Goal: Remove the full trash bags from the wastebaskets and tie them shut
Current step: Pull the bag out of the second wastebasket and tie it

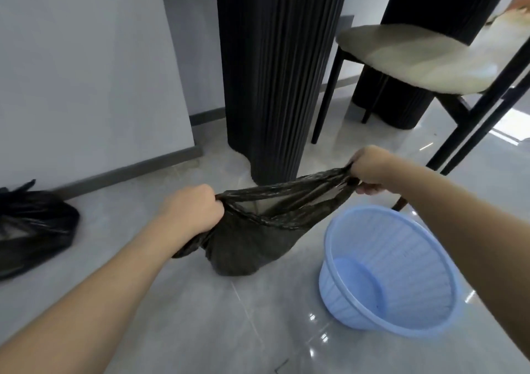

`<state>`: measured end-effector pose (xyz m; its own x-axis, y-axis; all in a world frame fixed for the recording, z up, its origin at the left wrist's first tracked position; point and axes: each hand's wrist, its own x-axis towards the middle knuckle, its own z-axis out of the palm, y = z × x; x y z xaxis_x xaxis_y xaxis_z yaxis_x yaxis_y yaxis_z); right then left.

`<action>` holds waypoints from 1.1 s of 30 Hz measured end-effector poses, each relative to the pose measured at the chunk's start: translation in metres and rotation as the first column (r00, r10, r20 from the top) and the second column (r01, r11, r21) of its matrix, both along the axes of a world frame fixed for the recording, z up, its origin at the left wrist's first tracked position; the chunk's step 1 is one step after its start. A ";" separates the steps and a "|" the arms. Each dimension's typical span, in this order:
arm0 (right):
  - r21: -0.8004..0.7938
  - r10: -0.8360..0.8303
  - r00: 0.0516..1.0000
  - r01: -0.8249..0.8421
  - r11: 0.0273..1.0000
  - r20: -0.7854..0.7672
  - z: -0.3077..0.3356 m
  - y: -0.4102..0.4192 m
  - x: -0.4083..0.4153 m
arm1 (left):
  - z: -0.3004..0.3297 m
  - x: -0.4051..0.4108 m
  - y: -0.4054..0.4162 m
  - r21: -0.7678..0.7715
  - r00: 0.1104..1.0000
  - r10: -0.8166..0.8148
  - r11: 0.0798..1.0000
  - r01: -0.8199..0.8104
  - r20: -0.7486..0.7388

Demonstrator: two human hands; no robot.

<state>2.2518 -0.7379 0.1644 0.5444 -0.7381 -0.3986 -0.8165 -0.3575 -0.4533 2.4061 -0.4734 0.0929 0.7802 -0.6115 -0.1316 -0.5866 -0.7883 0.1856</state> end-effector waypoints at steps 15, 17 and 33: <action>-0.525 0.556 0.609 -0.786 0.327 -0.565 -0.075 0.059 0.010 | 0.048 -0.027 -0.032 -0.107 0.966 -0.161 0.984 0.141 -0.202; -0.485 0.512 0.651 -0.759 0.434 -0.560 -0.069 0.048 0.017 | 0.057 -0.030 -0.020 0.048 0.963 -0.184 0.979 0.197 -0.196; -0.393 0.535 0.578 -0.815 0.426 -0.617 -0.034 0.057 0.022 | -0.019 -0.045 -0.037 0.225 0.992 -0.051 0.971 0.077 -0.119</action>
